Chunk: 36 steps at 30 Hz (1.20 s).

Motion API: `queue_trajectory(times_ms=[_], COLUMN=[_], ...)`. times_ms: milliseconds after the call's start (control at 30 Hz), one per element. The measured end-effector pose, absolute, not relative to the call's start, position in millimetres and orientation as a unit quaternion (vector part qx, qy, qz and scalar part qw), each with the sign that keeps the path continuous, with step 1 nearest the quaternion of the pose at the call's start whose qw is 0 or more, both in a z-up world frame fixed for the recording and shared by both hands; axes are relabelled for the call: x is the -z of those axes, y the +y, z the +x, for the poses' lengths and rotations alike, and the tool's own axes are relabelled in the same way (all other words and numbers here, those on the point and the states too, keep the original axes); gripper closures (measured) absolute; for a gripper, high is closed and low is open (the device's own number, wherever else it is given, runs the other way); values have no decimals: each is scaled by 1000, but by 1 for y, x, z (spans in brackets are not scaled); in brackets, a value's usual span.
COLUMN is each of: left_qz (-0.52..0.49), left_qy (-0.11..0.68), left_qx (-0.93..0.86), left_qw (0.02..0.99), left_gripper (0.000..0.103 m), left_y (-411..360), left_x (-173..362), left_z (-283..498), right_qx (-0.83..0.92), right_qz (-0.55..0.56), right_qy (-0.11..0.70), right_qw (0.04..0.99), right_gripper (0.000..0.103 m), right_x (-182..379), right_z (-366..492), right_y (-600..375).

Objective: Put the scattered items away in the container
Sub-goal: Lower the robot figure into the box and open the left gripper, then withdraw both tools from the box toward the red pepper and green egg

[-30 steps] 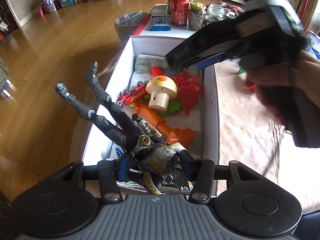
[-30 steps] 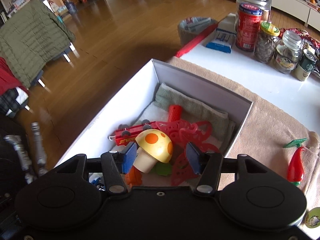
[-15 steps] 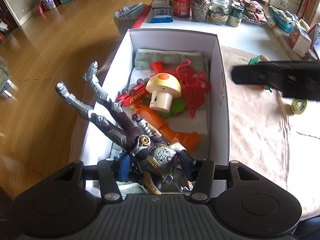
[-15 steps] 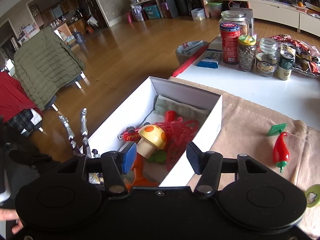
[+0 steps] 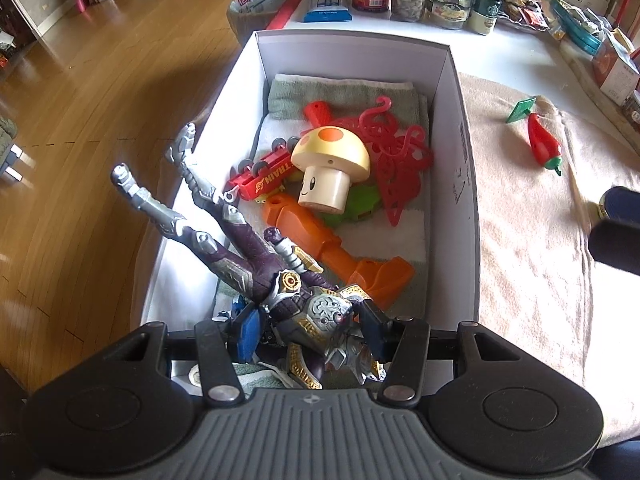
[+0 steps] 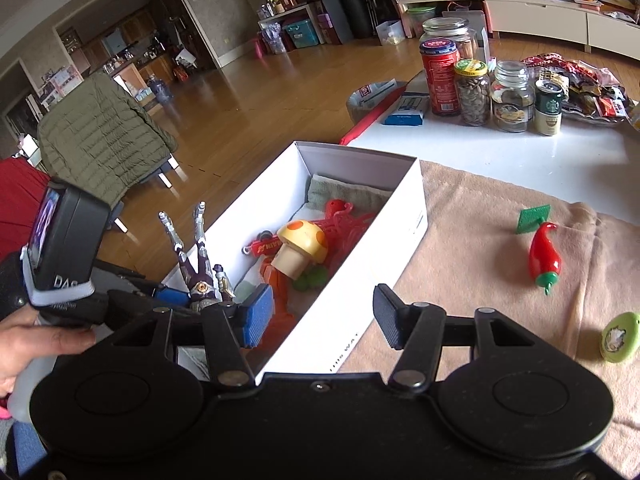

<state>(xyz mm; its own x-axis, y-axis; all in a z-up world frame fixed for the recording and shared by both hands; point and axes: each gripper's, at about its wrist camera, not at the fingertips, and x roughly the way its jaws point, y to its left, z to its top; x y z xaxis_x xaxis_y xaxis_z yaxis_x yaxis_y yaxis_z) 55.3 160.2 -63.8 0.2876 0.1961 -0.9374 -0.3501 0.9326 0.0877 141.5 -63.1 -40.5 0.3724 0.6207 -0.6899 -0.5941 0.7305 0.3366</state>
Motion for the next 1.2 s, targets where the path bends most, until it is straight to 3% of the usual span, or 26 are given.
queue_trajectory(times_ms=[167, 267, 333, 1200], left_qz=[-57, -50, -49, -20], left_qy=[569, 555, 546, 520], left_qx=[-182, -191, -192, -172], left_qw=[800, 808, 814, 837], left_gripper=[50, 38, 35, 27], left_y=[161, 160, 159, 91], left_x=[63, 56, 49, 11], left_z=[59, 61, 62, 50], right_qx=[-361, -360, -360, -341], right_qz=[23, 24, 25, 34], right_qy=[431, 433, 433, 422], right_qw=[826, 826, 826, 839], right_gripper=[48, 48, 48, 48], right_x=[48, 50, 51, 39], right_z=[141, 140, 139, 132], right_y=[-72, -75, -77, -113])
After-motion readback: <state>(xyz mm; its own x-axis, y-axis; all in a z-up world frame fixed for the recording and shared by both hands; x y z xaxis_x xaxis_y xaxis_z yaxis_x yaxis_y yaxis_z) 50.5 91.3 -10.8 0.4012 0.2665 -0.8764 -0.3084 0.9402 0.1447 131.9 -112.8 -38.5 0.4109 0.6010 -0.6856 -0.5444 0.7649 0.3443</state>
